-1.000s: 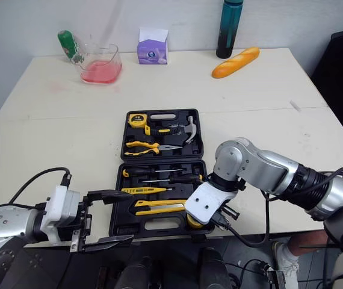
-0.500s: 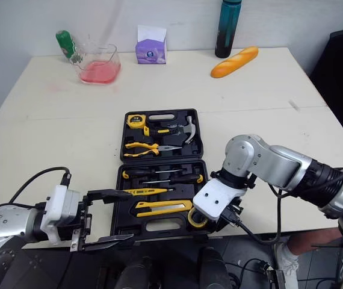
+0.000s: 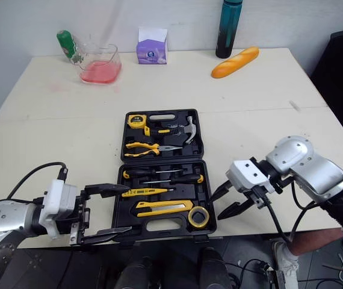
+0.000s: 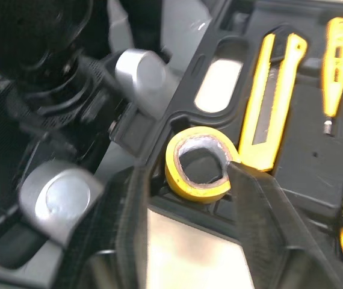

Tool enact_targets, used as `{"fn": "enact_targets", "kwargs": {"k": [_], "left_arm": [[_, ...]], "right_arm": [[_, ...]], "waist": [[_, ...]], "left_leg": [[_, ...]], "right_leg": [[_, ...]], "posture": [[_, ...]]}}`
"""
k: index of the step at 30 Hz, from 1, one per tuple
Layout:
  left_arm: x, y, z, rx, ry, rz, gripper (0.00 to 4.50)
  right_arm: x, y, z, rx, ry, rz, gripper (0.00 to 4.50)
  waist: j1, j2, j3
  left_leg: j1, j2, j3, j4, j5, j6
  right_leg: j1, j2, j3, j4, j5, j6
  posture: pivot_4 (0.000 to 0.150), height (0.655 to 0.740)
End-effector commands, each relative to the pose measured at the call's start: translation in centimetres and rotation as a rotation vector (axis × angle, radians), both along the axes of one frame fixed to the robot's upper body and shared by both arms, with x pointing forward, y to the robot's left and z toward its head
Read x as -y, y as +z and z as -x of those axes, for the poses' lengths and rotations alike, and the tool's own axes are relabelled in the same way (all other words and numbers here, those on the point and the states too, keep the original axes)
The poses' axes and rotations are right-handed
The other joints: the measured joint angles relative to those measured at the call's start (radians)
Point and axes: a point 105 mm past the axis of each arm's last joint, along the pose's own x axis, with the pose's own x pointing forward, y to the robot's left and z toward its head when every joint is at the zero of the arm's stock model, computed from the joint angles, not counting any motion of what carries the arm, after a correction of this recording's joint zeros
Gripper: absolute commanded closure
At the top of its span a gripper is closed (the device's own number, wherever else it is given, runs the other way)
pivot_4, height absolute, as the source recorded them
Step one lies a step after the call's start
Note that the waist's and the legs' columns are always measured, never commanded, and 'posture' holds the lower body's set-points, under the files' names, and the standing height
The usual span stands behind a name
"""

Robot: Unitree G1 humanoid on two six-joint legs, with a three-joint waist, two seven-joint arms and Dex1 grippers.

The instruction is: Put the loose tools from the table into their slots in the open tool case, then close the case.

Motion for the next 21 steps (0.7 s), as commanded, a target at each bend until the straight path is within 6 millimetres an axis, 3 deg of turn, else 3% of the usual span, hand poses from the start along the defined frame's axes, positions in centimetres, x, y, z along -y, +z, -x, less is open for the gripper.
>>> {"fn": "enact_targets", "kwargs": {"k": [1, 6, 12, 21], "left_arm": [[-0.3, 0.6, -0.2, 0.026, -0.013, -0.007, 0.00], [-0.2, 0.7, 0.0, 0.014, -0.060, -0.007, 0.00], [0.4, 0.4, 0.8, 0.014, -0.135, -0.029, 0.00], [0.4, 0.3, 1.2, 0.022, -0.146, -0.042, 0.00]], "right_arm": [[-0.4, 1.3, 0.8, -0.017, 0.002, -0.121, 4.33], [-1.4, 0.2, 1.2, -0.045, -0.068, -0.231, 4.42], [-3.4, -2.5, 2.3, -0.029, -0.025, -0.252, 4.42], [-3.9, -5.5, 1.6, -0.022, -0.054, -0.242, 4.42]], "waist": [[0.002, 0.000, 0.000], [0.003, -0.001, 0.000], [0.002, -0.001, -0.001], [0.003, -0.002, -0.001]], "left_leg": [[0.000, 0.000, 0.000, 0.000, 0.000, 0.000], [0.000, 0.000, 0.000, 0.000, 0.000, 0.000], [0.000, 0.000, 0.000, 0.000, 0.000, 0.000], [0.001, 0.000, 0.000, 0.000, 0.000, 0.000]], "right_leg": [[0.000, 0.000, 0.000, 0.000, 0.000, 0.000], [0.000, 0.000, 0.000, 0.000, 0.000, 0.000], [0.000, 0.000, 0.000, 0.000, 0.000, 0.000], [0.001, 0.001, 0.000, 0.000, 0.000, 0.000]], "posture": [[0.150, 0.7400], [0.150, 0.7400], [0.150, 0.7400], [0.150, 0.7400]]}}
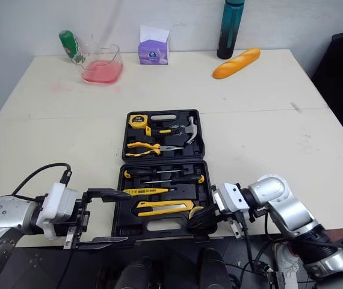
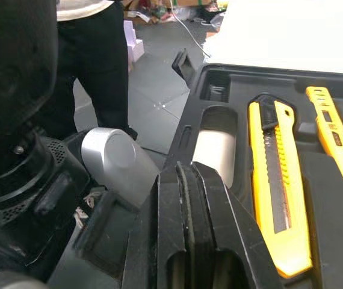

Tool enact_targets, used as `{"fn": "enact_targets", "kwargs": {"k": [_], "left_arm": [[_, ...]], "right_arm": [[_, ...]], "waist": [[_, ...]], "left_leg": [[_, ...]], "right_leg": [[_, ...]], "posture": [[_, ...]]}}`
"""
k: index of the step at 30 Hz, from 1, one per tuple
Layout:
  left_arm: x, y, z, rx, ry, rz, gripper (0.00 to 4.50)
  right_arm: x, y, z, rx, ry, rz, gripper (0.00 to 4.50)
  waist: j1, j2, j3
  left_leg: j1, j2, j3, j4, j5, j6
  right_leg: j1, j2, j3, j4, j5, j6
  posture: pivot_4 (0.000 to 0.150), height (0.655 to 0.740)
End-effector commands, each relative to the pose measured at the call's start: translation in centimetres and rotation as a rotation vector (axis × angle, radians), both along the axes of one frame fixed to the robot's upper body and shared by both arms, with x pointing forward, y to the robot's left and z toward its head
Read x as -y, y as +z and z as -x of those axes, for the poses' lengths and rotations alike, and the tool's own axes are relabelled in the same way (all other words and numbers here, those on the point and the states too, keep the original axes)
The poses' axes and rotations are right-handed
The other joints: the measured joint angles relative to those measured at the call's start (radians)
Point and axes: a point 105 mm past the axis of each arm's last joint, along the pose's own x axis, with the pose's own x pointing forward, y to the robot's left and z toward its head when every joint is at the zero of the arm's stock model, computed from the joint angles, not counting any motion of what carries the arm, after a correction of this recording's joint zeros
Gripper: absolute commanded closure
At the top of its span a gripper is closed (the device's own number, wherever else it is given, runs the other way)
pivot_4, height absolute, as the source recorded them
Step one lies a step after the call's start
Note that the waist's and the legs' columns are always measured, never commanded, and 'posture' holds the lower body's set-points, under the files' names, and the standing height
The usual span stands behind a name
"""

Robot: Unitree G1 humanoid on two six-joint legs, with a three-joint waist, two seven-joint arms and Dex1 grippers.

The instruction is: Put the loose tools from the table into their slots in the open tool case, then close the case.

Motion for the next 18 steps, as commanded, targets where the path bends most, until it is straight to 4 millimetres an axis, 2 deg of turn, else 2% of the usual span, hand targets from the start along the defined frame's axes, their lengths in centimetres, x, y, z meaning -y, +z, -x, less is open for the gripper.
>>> {"fn": "enact_targets", "kwargs": {"k": [1, 8, 12, 16, 18], "left_arm": [[0.0, 0.4, 0.5, 0.026, -0.014, -0.013, 0.00], [-0.3, 0.4, 0.5, 0.015, -0.006, -0.027, 0.00], [-0.6, 0.3, 0.4, 0.011, 0.013, -0.036, 0.00], [-0.6, 0.2, 0.5, 0.001, 0.019, -0.040, 0.00], [-0.6, 0.2, 0.5, 0.001, 0.022, -0.039, 0.00]], "right_arm": [[0.5, -1.0, -0.5, 0.035, 0.003, 0.036, 4.42], [0.8, -3.6, -0.6, -0.004, -0.014, 0.116, 4.42], [1.7, -5.9, -1.0, -0.025, -0.096, 0.230, 4.42], [2.3, -6.8, -1.2, -0.063, -0.153, 0.321, 4.42], [2.4, -7.1, -1.3, -0.068, -0.170, 0.346, 4.42]], "waist": [[0.000, 0.000, 0.000], [-0.001, -0.003, -0.002], [-0.001, -0.009, -0.008], [-0.003, -0.013, -0.014], [-0.002, -0.016, -0.019]], "left_leg": [[0.000, 0.000, 0.000, 0.000, 0.000, 0.000], [0.002, 0.000, 0.000, 0.000, 0.000, 0.000], [0.003, 0.001, -0.001, 0.000, 0.000, -0.001], [0.019, 0.003, -0.002, -0.003, -0.003, -0.003], [0.020, 0.005, -0.002, -0.003, -0.005, -0.004]], "right_leg": [[0.000, 0.000, 0.000, 0.000, 0.000, 0.000], [0.002, 0.000, 0.000, 0.000, 0.000, 0.000], [0.003, 0.000, 0.000, 0.000, 0.000, 0.000], [0.019, 0.000, -0.002, -0.005, -0.001, -0.003], [0.020, -0.002, -0.001, -0.005, -0.002, -0.003]], "posture": [[0.150, 0.7400], [0.150, 0.7400], [0.150, 0.7400], [0.150, 0.7400], [0.150, 0.7400]]}}
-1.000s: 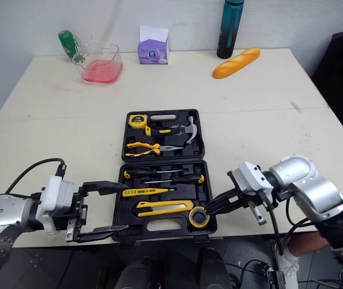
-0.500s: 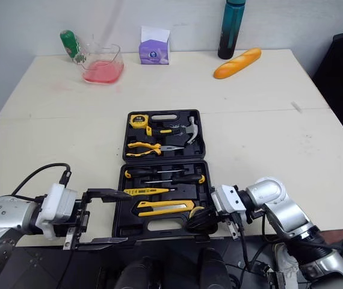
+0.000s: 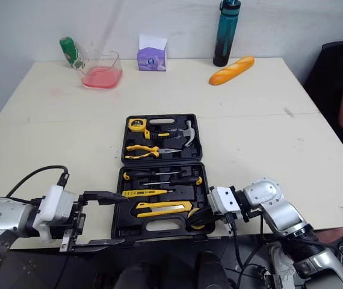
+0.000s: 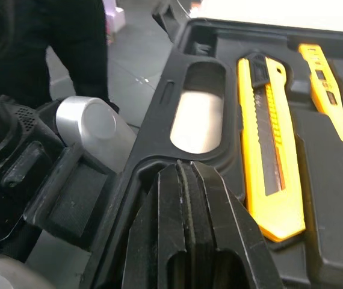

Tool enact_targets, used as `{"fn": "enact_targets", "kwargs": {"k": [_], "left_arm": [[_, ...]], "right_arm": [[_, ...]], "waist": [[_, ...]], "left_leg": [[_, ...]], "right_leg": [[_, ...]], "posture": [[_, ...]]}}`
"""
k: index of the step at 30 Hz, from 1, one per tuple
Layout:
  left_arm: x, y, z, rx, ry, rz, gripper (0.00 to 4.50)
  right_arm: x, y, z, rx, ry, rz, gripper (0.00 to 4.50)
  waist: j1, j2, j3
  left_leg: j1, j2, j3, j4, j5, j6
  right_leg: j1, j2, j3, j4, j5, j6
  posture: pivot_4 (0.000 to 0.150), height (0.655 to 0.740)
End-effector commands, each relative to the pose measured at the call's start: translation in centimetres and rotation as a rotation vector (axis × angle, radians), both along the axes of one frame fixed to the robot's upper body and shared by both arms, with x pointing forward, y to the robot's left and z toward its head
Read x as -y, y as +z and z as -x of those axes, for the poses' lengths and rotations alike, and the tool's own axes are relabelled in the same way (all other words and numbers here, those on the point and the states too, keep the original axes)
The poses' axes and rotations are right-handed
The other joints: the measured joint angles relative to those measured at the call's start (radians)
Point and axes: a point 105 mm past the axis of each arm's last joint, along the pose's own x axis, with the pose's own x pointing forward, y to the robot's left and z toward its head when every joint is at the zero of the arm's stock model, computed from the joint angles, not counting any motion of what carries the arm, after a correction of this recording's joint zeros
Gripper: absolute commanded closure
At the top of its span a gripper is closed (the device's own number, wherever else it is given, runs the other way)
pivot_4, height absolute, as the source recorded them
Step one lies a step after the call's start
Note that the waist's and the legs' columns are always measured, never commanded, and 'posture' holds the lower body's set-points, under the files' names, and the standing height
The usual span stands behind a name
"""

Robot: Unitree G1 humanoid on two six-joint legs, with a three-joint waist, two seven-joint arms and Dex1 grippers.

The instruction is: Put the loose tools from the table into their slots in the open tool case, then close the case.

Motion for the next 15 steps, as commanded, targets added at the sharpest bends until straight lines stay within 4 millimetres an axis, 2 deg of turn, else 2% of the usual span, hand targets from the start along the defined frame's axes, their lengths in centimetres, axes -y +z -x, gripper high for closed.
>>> {"fn": "enact_targets", "kwargs": {"k": [1, 6, 10, 13, 15], "left_arm": [[0.3, 0.5, 0.3, 0.023, -0.009, -0.002, 0.00], [0.3, 0.5, 0.4, 0.023, -0.003, -0.006, 0.00], [0.2, 0.5, 0.3, 0.023, 0.008, -0.007, 0.00], [0.0, 0.5, 0.2, 0.025, 0.025, -0.001, 0.00], [-0.3, 0.7, -0.1, 0.014, 0.054, 0.022, 0.00]], "right_arm": [[2.3, -4.4, -0.2, -0.093, -0.124, 0.236, 4.42], [1.6, -3.8, -0.4, -0.139, -0.156, 0.205, 4.42], [1.1, -3.2, -0.1, -0.113, -0.110, 0.165, 4.42], [0.7, -1.6, 0.3, -0.109, -0.062, 0.057, 4.42], [0.7, 0.7, 0.6, -0.155, -0.049, -0.047, 4.42]], "waist": [[0.001, -0.003, -0.004], [0.000, -0.005, -0.010], [0.001, -0.005, -0.010], [0.001, -0.003, -0.009], [0.001, -0.001, -0.008]], "left_leg": [[0.000, 0.000, 0.000, 0.000, 0.000, 0.000], [0.000, 0.002, 0.000, 0.000, -0.001, -0.002], [0.000, 0.003, -0.001, 0.000, -0.002, -0.003], [0.000, 0.004, -0.001, 0.000, -0.002, -0.004], [-0.001, 0.004, -0.001, 0.000, -0.002, -0.004]], "right_leg": [[0.000, 0.000, 0.000, 0.000, 0.000, 0.000], [0.000, 0.000, 0.001, 0.000, -0.001, -0.002], [0.000, 0.000, 0.001, 0.001, -0.002, -0.004], [-0.001, 0.000, 0.001, 0.001, -0.002, -0.005], [-0.002, 0.000, 0.001, 0.001, -0.002, -0.005]], "posture": [[0.150, 0.7400], [0.150, 0.7400], [0.150, 0.7400], [0.150, 0.7400], [0.150, 0.7400]]}}
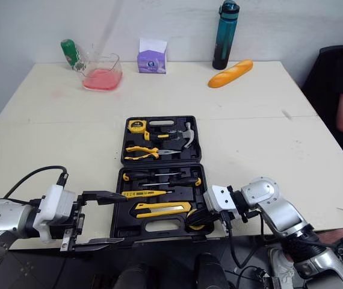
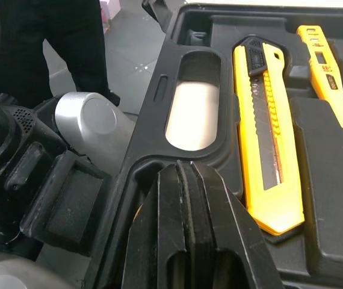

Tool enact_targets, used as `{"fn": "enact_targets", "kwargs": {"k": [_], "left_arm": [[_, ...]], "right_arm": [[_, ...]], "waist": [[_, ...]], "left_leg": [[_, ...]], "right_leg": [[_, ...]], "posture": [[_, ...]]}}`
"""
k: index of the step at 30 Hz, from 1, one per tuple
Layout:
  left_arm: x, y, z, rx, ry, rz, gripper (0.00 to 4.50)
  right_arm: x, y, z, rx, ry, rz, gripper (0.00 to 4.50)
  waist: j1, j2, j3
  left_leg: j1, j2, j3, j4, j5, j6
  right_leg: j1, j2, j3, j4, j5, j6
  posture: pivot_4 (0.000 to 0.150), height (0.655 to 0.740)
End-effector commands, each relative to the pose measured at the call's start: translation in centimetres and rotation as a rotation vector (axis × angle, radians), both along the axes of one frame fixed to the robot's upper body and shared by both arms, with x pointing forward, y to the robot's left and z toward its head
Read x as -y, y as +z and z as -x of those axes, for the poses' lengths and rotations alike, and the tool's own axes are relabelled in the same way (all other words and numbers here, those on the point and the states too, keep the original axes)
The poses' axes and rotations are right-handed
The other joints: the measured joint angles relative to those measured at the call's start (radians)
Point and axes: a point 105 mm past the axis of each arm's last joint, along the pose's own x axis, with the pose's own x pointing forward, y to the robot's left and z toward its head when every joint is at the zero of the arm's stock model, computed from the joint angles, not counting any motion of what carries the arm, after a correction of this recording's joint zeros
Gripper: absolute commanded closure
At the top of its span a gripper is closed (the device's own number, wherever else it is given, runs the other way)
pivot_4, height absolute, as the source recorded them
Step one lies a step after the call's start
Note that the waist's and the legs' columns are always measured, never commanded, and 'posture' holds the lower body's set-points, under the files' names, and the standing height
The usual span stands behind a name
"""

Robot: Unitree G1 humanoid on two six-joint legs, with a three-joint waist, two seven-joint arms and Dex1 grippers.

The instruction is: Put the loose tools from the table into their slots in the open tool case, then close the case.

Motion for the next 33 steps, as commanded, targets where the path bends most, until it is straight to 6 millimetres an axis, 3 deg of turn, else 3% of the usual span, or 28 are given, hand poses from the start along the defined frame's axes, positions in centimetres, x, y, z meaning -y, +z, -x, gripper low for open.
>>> {"fn": "enact_targets", "kwargs": {"k": [1, 4, 7, 12, 15, 19, 22, 25, 31, 33], "left_arm": [[-0.5, 1.0, 0.0, -0.003, 0.039, 0.032, 0.00], [-1.3, 1.4, -0.6, 0.013, 0.096, 0.048, 0.00], [-2.9, 2.3, -2.4, 0.125, 0.241, 0.079, 0.00], [-5.3, 2.6, -4.4, 0.187, 0.427, 0.158, 0.00], [-7.2, 1.5, -5.9, 0.217, 0.552, 0.082, 0.88], [-9.4, -0.5, -8.0, 0.153, 0.738, 0.040, 2.78], [-9.1, -1.2, -9.1, 0.099, 0.775, 0.087, 4.29], [-8.1, -1.9, -10.0, 0.063, 0.769, 0.107, 4.43], [-7.0, -3.7, -12.0, -0.027, 0.795, 0.068, 4.43], [-5.6, -4.1, -12.5, -0.070, 0.764, 0.071, 4.43]], "right_arm": [[0.8, 1.5, 0.3, -0.116, -0.035, -0.081, 4.42], [1.3, 3.2, 0.0, -0.104, -0.067, -0.104, 4.42], [2.6, 5.1, -0.9, -0.106, -0.157, -0.110, 4.42], [4.9, 6.0, -4.2, -0.022, -0.363, -0.140, 4.42], [6.7, 5.8, -6.6, 0.052, -0.488, -0.108, 4.50], [7.9, 4.8, -8.4, 0.069, -0.590, -0.076, 4.50], [8.3, 3.8, -10.0, 0.108, -0.665, -0.040, 4.50], [8.2, 2.9, -11.2, 0.124, -0.723, -0.017, 4.50], [6.2, 1.7, -12.7, 0.145, -0.725, -0.013, 4.50], [5.2, 1.6, -12.7, 0.123, -0.697, -0.032, 4.50]], "waist": [[0.001, 0.004, 0.003], [0.001, 0.011, 0.009], [0.002, 0.018, 0.013], [0.000, 0.017, 0.014], [-0.001, 0.016, 0.014], [-0.001, 0.016, 0.015], [0.000, 0.015, 0.015], [0.000, 0.015, 0.016], [-0.008, 0.015, 0.016], [-0.009, 0.015, 0.016]], "left_leg": [[-0.001, 0.000, 0.000, 0.000, 0.000, 0.000], [-0.003, -0.001, 0.000, 0.000, 0.000, 0.001], [-0.003, -0.001, 0.001, 0.000, 0.000, 0.002], [-0.003, -0.002, 0.001, 0.000, 0.000, 0.002], [-0.003, -0.003, 0.003, 0.000, 0.000, 0.002], [-0.003, -0.005, 0.004, -0.001, 0.001, 0.004], [-0.004, -0.004, 0.004, -0.002, 0.001, 0.004], [-0.005, -0.005, 0.004, -0.001, 0.002, 0.005], [-0.005, -0.004, 0.005, -0.001, 0.003, 0.004], [-0.005, -0.004, 0.005, -0.001, 0.003, 0.004]], "right_leg": [[-0.001, 0.000, 0.000, 0.000, 0.000, 0.000], [-0.003, -0.001, 0.000, 0.000, 0.000, 0.000], [-0.004, 0.000, -0.001, 0.000, 0.000, 0.000], [-0.004, 0.000, -0.002, 0.001, 0.001, 0.001], [-0.005, 0.001, -0.001, 0.001, 0.001, 0.001], [-0.006, 0.002, -0.001, 0.001, 0.001, 0.002], [-0.006, 0.001, -0.002, 0.001, 0.002, 0.003], [-0.006, 0.000, -0.002, 0.001, 0.002, 0.004], [-0.006, 0.001, -0.002, 0.004, 0.003, 0.005], [-0.006, 0.002, -0.002, 0.004, 0.003, 0.005]], "posture": [[0.150, 0.7400], [0.150, 0.7400], [0.150, 0.7400], [0.150, 0.7400], [0.150, 0.7400], [0.150, 0.7400], [0.150, 0.7400], [0.150, 0.7400], [0.150, 0.7400], [0.150, 0.7400]]}}
